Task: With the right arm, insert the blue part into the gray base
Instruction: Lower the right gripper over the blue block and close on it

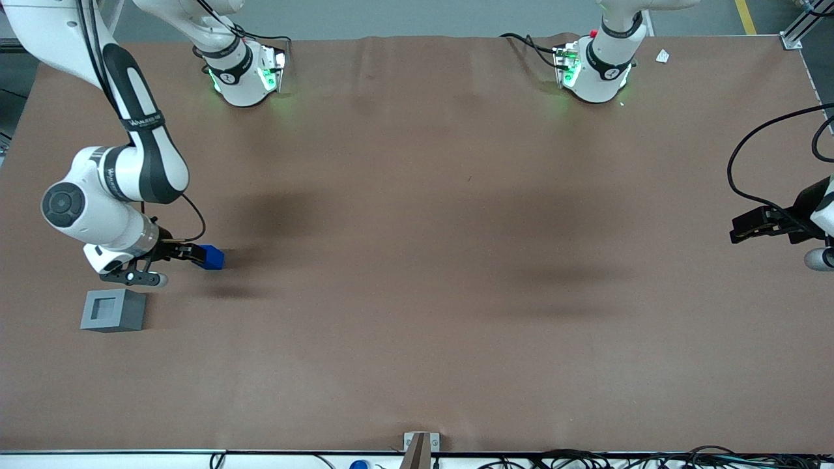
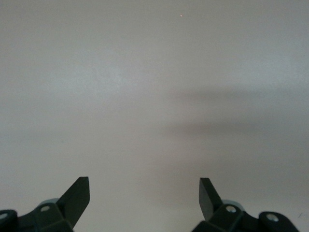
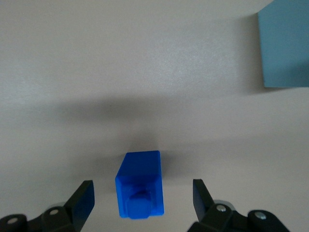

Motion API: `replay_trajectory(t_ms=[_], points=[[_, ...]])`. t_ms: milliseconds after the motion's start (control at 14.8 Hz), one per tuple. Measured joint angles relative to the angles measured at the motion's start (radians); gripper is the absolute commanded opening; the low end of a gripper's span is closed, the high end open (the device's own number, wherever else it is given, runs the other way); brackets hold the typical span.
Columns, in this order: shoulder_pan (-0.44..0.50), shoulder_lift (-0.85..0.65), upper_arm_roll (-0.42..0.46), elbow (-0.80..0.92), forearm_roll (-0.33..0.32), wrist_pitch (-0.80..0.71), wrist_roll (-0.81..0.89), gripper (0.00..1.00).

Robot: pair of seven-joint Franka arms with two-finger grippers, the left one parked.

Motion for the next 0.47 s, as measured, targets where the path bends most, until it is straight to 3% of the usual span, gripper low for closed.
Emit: replay_trajectory(t_ms=[338,473], points=[[0.007,0.026,0.022,-0.028,0.0,0.037,-0.002,0.85],[0.009,0.03,0.03,-0.03,0.0,0.037,-0.002,0.79]])
